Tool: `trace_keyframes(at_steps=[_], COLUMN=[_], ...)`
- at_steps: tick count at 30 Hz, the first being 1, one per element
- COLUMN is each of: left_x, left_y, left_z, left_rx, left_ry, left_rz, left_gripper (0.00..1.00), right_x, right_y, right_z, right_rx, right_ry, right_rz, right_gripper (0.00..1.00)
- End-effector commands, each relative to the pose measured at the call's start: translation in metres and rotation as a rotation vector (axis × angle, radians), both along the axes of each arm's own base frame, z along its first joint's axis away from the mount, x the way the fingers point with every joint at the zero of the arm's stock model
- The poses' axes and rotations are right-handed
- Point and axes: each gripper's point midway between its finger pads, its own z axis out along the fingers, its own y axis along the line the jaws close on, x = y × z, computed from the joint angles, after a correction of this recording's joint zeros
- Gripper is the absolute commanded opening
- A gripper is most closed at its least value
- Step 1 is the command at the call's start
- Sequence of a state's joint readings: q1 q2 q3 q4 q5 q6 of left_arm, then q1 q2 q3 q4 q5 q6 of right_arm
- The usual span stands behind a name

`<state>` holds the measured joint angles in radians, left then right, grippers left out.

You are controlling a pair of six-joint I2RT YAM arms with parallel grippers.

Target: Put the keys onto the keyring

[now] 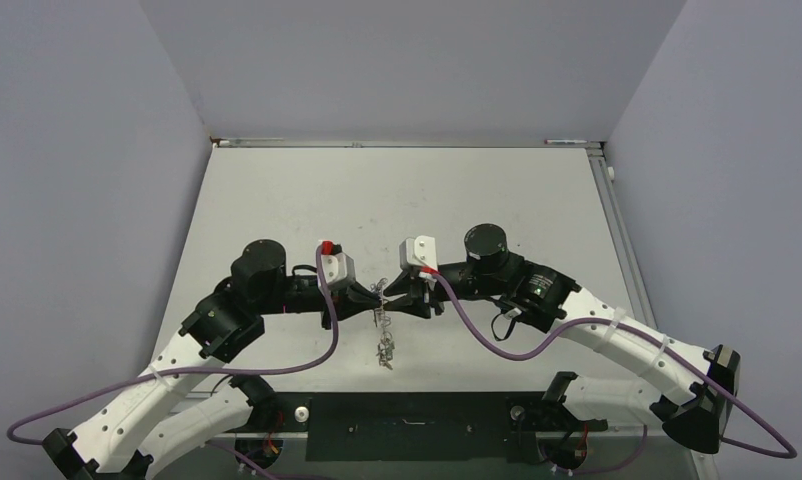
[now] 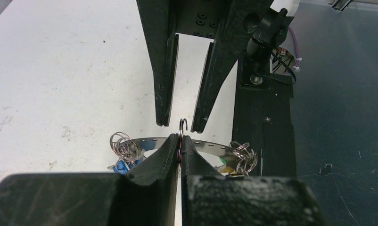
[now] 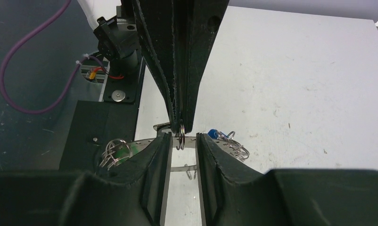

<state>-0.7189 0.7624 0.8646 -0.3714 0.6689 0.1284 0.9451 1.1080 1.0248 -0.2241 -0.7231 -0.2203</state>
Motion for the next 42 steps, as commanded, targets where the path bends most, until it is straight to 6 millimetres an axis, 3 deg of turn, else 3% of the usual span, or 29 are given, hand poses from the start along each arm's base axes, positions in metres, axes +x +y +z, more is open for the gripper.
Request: trace_keyframes(at_steps=[1,9,18,22,27,32,37,38,41,42], left_x=[-0.005,-0.006,-0.007,-0.008,-0.008,-0.008,-0.008,-0.008,-0.007,-0.007], left_y=[-0.004,-0.005,-0.003,-0.003,-0.002,-0.002,-0.001,-0.001,0.003,0.005], left_z=[0.034,0.037,0.041,0.041,0.043,0.043,0.045,0.046,0.048,0.050], left_rx=[-0.069,-0.082,-0.104,-0.108,-0.114,-0.115,-0.125,-0.130,-0.140,-0.144], left_ry=[-0.084,-0.085,-0.101,-0.106,-0.111,-0.114,-0.122,-0.122,-0.119,-0.124], left_rz=[-0.043,-0.049,-0.041,-0.040,-0.041,-0.041,-0.033,-0.031,-0.010,-0.001], left_gripper=[0.00,0.00,0.00,0.00,0.00,0.00,0.00,0.04,0.49,0.57], right_x=[-0.003,-0.005,-0.009,-0.009,-0.007,-0.005,-0.003,-0.003,-0.001,-0.001], right_y=[0.010,0.012,0.011,0.012,0.013,0.015,0.015,0.015,0.013,0.011], right_z=[0.027,0.015,0.010,0.004,0.003,0.003,0.001,0.003,0.015,0.021], right_rx=[0.086,0.078,0.077,0.050,0.051,0.054,0.056,0.065,0.102,0.116], right_ry=[-0.039,-0.015,0.000,0.014,0.011,0.007,0.001,-0.001,-0.028,-0.038], right_rz=[0.042,0.047,0.063,0.069,0.065,0.063,0.056,0.049,0.027,0.023], right_gripper=[0.24,0.05,0.05,0.15,0.18,0.06,0.05,0.05,0.05,0.05])
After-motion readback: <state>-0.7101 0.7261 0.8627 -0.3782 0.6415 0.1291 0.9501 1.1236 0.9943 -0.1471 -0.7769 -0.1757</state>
